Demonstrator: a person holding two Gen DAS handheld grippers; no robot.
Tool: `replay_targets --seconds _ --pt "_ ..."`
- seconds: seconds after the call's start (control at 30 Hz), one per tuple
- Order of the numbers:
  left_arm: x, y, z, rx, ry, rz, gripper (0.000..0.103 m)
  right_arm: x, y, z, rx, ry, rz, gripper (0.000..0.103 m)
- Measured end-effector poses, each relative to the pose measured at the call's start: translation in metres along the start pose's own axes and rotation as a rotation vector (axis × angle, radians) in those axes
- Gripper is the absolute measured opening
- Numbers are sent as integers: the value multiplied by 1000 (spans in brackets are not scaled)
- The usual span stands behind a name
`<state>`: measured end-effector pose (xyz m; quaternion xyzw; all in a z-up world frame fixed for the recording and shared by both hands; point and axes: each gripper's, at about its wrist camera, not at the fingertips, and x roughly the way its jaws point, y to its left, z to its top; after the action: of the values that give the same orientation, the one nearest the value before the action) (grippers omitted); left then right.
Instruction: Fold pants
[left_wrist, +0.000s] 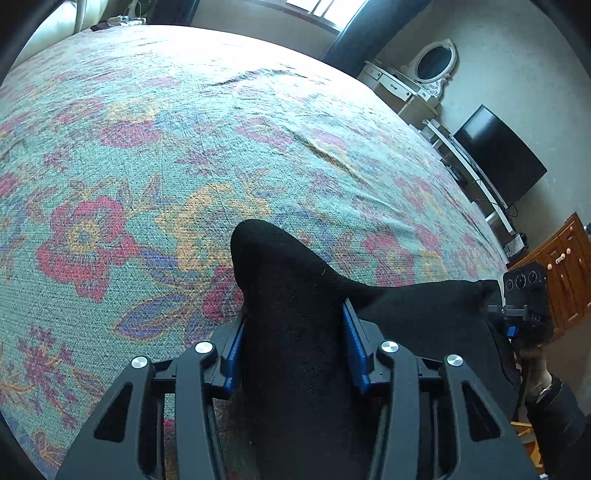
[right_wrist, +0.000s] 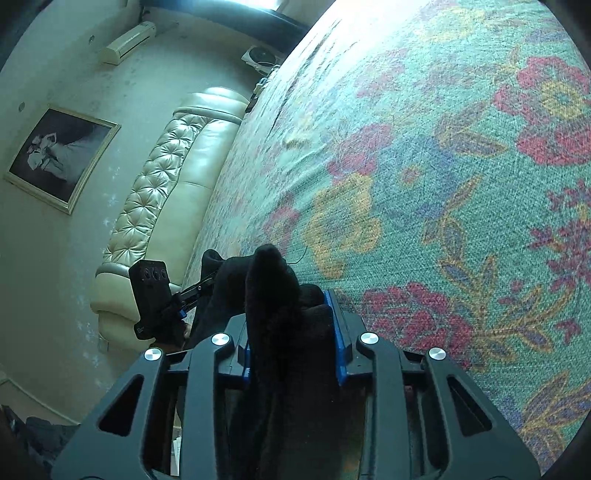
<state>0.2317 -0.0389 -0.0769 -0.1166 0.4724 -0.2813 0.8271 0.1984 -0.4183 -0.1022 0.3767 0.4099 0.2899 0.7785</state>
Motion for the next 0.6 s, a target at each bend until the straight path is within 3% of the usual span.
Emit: replay_targets --seconds 0.13,0.33,0.6 --pt "-6 1 3 11 -11 7 32 3 16 9 -47 -34 16 28" --pt "-18 22 11 -75 -64 -18 29 22 32 29 -82 -31 30 28" --pt "-23 56 61 -69 -83 40 29 75 32 70 -46 -43 65 28"
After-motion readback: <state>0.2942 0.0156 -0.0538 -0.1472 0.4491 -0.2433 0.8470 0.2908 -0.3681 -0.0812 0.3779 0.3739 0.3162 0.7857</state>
